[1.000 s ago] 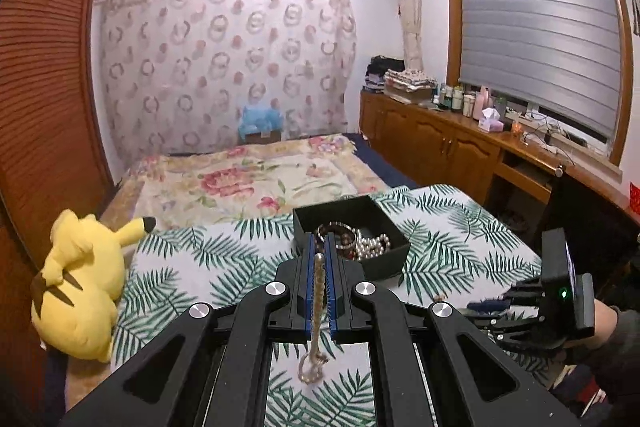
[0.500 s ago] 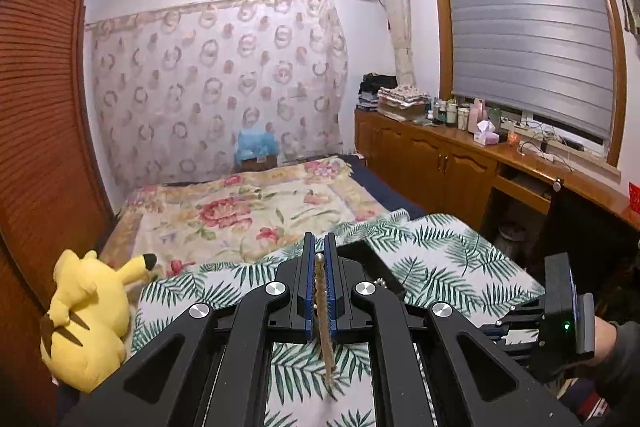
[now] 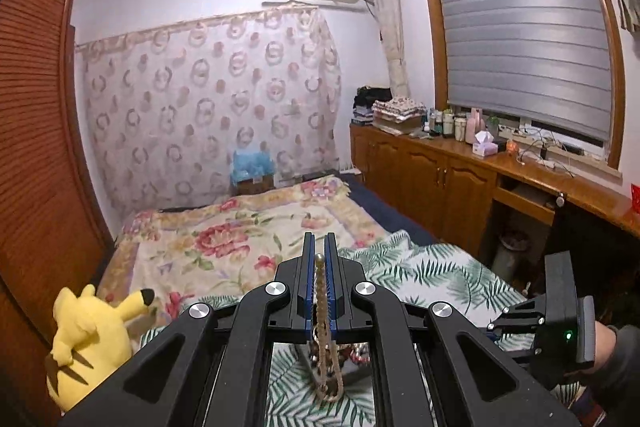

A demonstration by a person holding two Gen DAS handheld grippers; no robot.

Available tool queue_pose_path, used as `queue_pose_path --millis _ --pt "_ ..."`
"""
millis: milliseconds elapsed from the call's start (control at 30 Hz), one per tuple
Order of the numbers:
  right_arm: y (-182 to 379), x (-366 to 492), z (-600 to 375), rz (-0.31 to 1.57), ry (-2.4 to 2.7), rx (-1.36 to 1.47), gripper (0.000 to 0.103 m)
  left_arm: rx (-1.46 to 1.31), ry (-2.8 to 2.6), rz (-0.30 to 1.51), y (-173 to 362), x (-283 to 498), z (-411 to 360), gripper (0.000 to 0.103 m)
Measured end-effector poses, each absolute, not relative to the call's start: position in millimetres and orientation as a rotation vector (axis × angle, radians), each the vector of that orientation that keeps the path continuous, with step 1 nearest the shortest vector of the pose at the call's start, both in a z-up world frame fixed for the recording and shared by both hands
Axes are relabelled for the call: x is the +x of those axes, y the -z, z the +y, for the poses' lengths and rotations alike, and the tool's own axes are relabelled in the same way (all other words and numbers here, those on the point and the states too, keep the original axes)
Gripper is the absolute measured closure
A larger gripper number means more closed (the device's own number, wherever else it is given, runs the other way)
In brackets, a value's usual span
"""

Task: Organize jewelry
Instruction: 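Lower the pearls into the box and open the left gripper while the right grasps the jade bangle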

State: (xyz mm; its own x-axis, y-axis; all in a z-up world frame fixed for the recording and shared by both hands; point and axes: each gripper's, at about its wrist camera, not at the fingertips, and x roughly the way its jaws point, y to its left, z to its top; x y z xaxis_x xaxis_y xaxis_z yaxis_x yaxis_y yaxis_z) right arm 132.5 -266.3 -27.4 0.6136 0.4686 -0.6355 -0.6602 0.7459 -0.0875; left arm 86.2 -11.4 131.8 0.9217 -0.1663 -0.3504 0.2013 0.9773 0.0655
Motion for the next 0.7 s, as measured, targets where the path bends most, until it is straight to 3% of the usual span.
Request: queue_pose_path --millis 333,700 --pt "11.0 159.6 -269.8 0.597 -0.666 -0.298 0.094 0.089 0.21 0.369 -122.0 121.2 -19.2 0.099" --pt "7.0 195.6 -254.9 0.581 -0.671 -0.307 0.094 0.034 0.234 0.551 -40.4 158.4 -6.7 0.099"
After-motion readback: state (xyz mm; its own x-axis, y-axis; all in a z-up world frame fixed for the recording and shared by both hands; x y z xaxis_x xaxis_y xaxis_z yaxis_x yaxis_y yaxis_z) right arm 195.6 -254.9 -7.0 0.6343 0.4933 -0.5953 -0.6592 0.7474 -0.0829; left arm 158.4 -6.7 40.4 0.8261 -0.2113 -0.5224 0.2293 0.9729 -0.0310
